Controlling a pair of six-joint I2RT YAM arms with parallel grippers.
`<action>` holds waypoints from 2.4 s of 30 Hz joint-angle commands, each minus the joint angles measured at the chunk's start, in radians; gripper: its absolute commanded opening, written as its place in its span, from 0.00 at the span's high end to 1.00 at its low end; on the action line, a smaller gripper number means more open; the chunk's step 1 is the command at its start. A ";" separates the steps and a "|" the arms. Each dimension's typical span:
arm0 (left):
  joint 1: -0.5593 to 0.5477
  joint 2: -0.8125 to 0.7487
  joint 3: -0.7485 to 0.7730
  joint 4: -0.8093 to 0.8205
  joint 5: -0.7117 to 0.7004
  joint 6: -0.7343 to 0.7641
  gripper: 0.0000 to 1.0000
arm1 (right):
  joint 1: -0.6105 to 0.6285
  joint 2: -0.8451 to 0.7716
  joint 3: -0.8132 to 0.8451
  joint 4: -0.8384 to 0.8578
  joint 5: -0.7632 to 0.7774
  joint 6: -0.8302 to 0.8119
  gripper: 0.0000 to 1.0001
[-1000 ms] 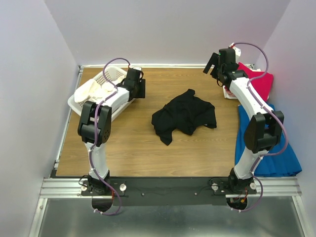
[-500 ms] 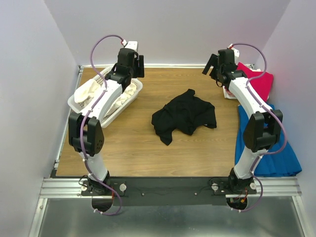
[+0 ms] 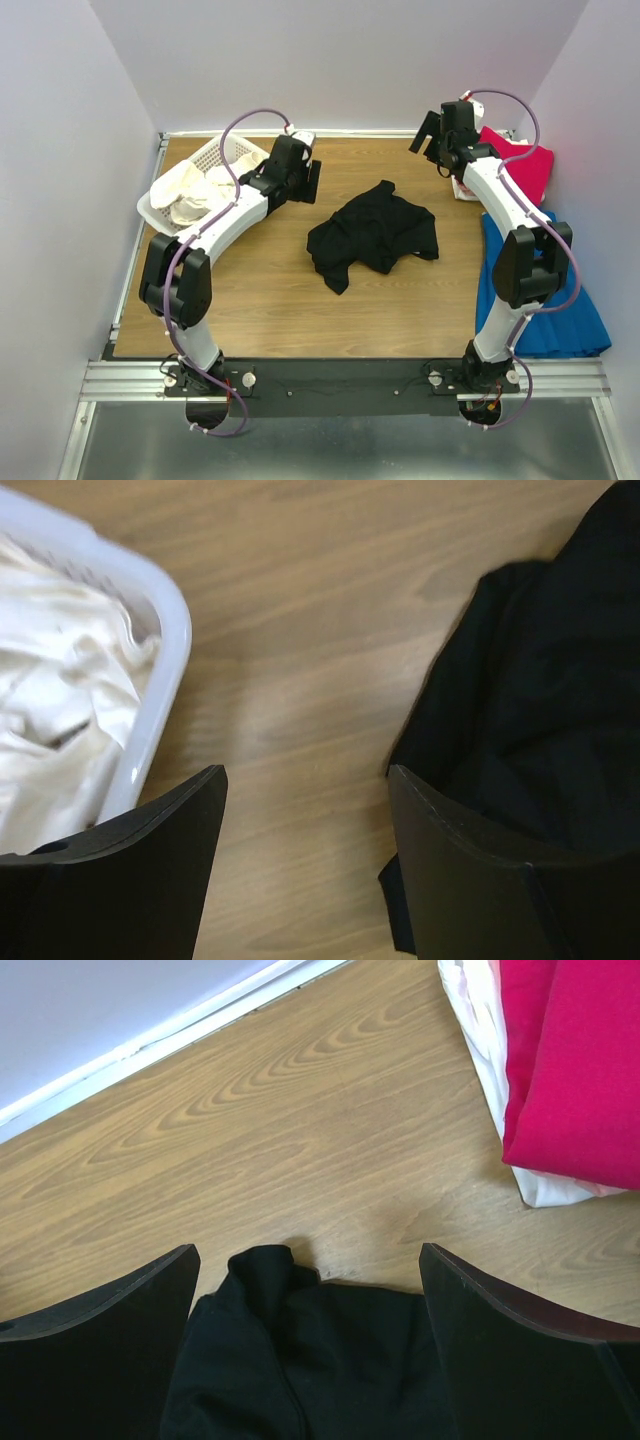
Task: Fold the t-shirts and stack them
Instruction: Move the tshirt to the center of the board, then flatten out the tshirt
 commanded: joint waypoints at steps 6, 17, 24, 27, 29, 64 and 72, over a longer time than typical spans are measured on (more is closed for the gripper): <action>0.008 0.061 -0.049 0.040 0.006 -0.031 0.26 | 0.001 0.000 -0.008 -0.022 -0.002 0.008 0.00; 0.060 0.211 -0.003 0.029 0.003 -0.070 0.26 | 0.003 -0.014 -0.008 -0.022 0.026 0.005 0.00; 0.149 0.266 0.067 0.009 -0.026 -0.086 0.26 | 0.001 -0.001 0.001 -0.022 0.026 0.002 0.00; 0.185 0.303 0.124 0.000 -0.042 -0.073 0.26 | 0.003 0.006 0.010 -0.022 0.025 -0.003 0.00; 0.212 0.338 0.177 -0.011 -0.048 -0.067 0.26 | 0.003 0.011 0.013 -0.022 0.020 -0.003 0.00; 0.446 0.489 0.474 -0.049 -0.014 -0.037 0.27 | 0.095 -0.024 -0.164 -0.082 -0.072 -0.218 0.00; 0.354 0.340 0.371 -0.063 0.050 -0.002 0.28 | 0.096 -0.030 -0.177 -0.082 -0.075 -0.170 0.00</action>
